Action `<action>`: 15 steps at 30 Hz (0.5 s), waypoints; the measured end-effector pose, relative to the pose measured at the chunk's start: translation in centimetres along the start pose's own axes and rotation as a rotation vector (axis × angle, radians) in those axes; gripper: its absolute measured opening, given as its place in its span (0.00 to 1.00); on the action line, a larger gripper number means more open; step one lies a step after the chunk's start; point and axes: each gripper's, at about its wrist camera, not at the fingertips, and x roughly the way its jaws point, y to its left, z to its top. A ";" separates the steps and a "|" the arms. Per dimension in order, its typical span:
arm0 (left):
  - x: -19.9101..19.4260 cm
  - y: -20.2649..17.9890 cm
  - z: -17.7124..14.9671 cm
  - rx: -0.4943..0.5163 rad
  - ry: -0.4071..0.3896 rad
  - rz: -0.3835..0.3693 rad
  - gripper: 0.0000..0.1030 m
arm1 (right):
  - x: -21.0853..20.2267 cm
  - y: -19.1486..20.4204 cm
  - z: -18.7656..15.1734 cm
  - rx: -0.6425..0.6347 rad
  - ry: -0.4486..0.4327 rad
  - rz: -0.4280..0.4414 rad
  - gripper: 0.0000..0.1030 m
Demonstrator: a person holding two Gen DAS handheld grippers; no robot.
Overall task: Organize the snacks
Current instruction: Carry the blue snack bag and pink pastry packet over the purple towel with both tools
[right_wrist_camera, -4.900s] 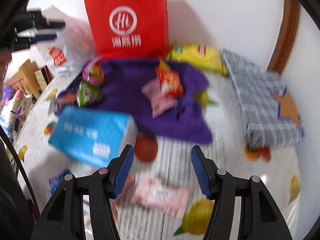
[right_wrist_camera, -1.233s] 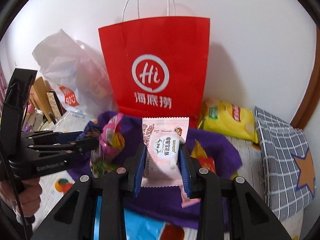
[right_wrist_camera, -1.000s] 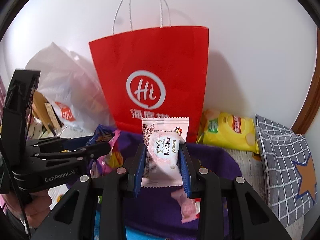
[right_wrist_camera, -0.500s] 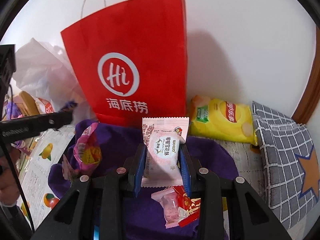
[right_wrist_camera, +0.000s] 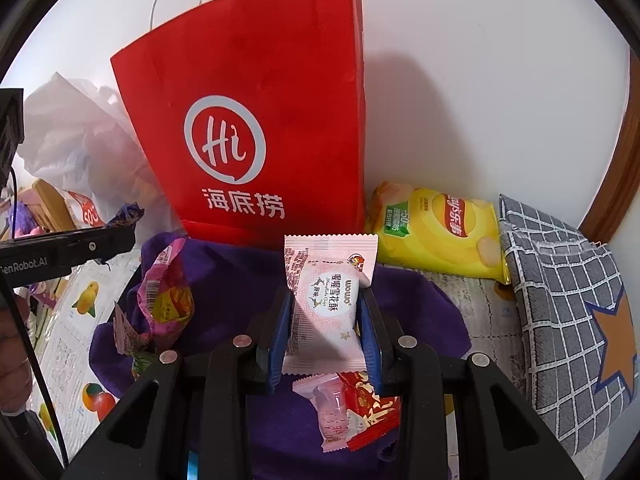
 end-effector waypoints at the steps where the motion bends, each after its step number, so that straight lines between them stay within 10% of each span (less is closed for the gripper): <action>1: 0.0 0.0 0.0 0.001 0.001 -0.001 0.38 | -0.1 0.0 0.0 0.000 -0.003 0.000 0.32; 15: -0.3 -0.1 0.0 0.008 -0.004 -0.001 0.38 | 0.2 0.1 0.0 -0.023 0.024 -0.013 0.32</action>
